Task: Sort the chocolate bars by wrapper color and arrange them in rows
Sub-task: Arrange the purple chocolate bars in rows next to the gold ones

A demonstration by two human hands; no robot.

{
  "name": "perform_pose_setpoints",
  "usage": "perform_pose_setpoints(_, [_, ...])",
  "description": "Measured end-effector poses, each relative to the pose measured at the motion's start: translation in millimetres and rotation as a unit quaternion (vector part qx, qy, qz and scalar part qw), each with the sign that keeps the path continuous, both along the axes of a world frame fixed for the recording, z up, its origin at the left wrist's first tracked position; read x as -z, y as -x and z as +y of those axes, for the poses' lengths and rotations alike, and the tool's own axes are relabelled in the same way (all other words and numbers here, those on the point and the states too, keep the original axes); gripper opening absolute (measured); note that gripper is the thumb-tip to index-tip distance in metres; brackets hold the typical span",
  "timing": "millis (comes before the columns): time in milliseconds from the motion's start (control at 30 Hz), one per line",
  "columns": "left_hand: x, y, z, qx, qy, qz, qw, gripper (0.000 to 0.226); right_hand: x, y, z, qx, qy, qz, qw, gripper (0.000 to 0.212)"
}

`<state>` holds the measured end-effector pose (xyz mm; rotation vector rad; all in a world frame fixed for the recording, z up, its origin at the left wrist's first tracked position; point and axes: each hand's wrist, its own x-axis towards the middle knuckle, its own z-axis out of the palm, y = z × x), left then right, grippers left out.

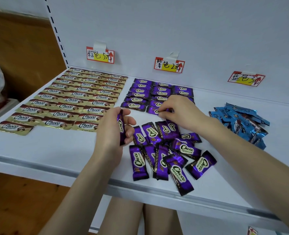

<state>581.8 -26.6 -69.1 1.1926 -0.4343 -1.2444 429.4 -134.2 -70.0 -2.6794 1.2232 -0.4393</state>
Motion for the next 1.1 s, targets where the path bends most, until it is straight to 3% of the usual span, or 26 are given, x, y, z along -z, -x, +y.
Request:
perform_pose_setpoints(533, [2, 0, 2, 0.004, 0.006, -0.028, 1.000, 0.021, 1, -1, 1, 0.007, 0.006, -0.008, 1.000, 0.021])
perform_pose_setpoints(633, [2, 3, 3, 0.000, 0.024, -0.009, 1.000, 0.016, -7, 0, 15, 0.028, -0.022, -0.105, 0.994, 0.016])
perform_pose_setpoints(733, [1, 10, 4, 0.015, 0.064, 0.085, 0.994, 0.014, -21, 0, 45, 0.014, -0.103, -0.222, 0.969, 0.010])
perform_pose_setpoints(833, [-2, 17, 4, 0.026, 0.099, 0.132, 0.986, 0.015, -26, -2, 74, -0.016, -0.162, -0.255, 0.953, 0.006])
perform_pose_setpoints(900, [-6, 23, 6, 0.024, 0.106, 0.140, 0.984, 0.026, -24, -3, 84, -0.022, -0.173, -0.269, 0.947, 0.008])
perform_pose_setpoints(1000, [-10, 29, 9, 0.035, 0.122, 0.130, 0.983, 0.009, -23, 0, 88, -0.015, -0.190, -0.295, 0.936, 0.017])
perform_pose_setpoints(1100, [-10, 26, 12, 0.053, 0.131, 0.071, 0.987, 0.015, -29, 10, 86, 0.013, -0.233, -0.327, 0.916, 0.009])
